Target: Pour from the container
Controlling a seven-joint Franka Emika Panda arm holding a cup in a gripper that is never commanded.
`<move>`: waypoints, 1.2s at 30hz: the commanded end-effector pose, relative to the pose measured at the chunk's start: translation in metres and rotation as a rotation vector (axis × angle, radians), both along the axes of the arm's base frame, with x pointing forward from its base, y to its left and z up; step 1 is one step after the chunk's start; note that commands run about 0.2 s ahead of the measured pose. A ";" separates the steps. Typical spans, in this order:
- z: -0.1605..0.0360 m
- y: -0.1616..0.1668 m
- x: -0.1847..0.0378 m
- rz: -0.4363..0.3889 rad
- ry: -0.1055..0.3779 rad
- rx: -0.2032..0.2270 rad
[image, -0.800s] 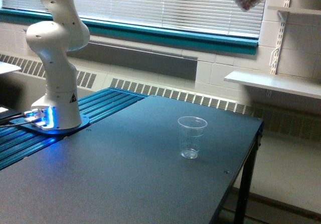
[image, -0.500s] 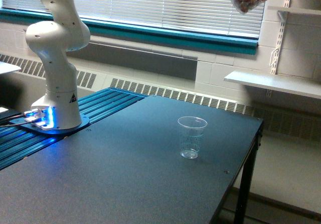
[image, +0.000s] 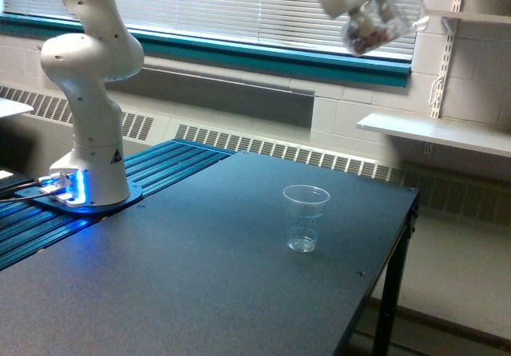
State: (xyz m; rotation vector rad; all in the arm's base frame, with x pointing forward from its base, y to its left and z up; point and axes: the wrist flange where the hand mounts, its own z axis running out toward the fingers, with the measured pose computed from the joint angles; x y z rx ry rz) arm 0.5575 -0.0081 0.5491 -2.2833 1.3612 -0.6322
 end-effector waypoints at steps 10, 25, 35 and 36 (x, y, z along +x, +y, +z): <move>-0.073 0.025 -0.044 -0.153 0.114 0.143; -0.138 0.056 -0.075 -0.232 0.235 0.195; -0.172 0.062 -0.085 -0.322 0.329 0.252; -0.175 0.064 -0.086 -0.326 0.337 0.253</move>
